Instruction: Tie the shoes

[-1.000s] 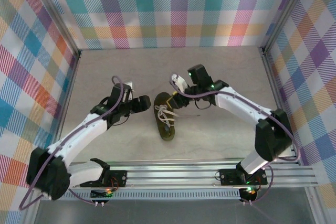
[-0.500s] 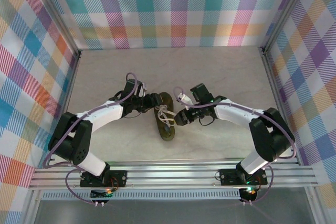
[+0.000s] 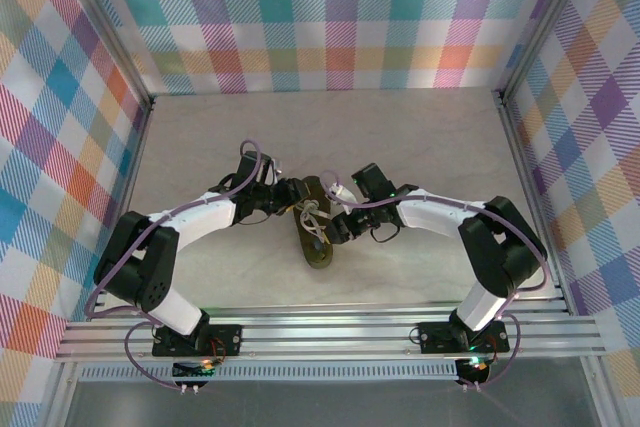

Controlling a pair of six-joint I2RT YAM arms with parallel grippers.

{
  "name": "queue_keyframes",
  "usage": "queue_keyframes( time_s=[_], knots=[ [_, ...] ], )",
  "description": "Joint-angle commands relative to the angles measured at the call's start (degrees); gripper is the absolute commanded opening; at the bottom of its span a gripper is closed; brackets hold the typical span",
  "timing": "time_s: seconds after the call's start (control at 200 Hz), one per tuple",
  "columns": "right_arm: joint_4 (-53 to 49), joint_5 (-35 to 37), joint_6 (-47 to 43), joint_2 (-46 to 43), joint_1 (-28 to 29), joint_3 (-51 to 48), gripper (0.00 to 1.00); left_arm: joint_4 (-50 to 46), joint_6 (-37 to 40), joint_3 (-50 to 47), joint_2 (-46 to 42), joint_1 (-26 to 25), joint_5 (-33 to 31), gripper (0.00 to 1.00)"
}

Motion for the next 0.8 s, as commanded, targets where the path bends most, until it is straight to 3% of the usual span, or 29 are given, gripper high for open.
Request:
queue_keyframes(
  time_s=[0.0,0.1,0.245,0.325,0.395,0.795],
  knots=[
    [0.92,-0.69,0.55,0.34,0.47,1.32,0.42,0.15,-1.08,-0.85,0.65,0.69,1.06,0.44],
    [0.75,-0.47,0.45,0.14,0.48,1.28,0.37,-0.49,-1.06,-0.85,0.75,0.72,1.15,0.42],
    [0.37,-0.11,0.26,-0.58,0.47,1.3,0.23,-1.38,-0.95,-0.63,0.01,0.69,0.81,0.16],
    [0.02,1.03,0.1,-1.82,0.47,1.0,0.09,-2.96,-0.31,-0.31,-1.18,0.69,-0.08,0.0],
    [-0.72,2.56,-0.39,-3.16,0.47,0.83,0.0,-4.59,0.69,0.27,-2.7,0.87,-0.93,0.0],
    [-9.63,9.66,-3.8,-5.17,-0.09,5.56,0.0,-11.55,6.21,0.56,-8.63,3.4,-5.18,0.0]
  ],
)
